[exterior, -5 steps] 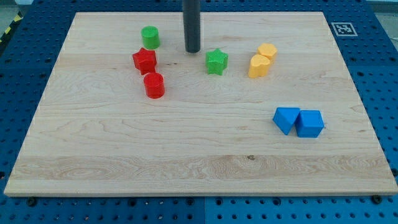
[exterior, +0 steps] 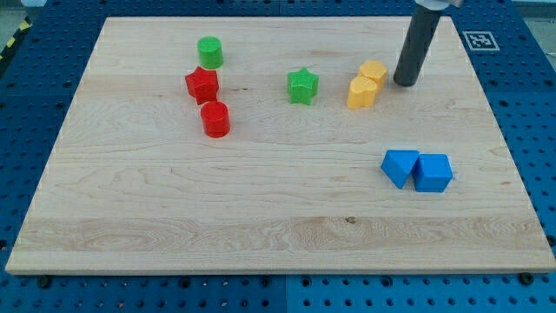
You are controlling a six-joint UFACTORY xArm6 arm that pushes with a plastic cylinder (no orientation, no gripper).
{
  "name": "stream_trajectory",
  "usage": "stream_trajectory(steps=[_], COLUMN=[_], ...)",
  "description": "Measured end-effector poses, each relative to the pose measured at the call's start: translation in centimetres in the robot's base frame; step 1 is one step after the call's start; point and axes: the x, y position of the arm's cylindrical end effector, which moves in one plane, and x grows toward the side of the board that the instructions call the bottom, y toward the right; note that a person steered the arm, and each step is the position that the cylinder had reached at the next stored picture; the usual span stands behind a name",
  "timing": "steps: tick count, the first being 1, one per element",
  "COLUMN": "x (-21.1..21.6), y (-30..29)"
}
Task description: Nudge the yellow hexagon little bit
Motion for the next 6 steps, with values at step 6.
stream_trajectory(steps=[6], x=[0.9], y=[-2.4])
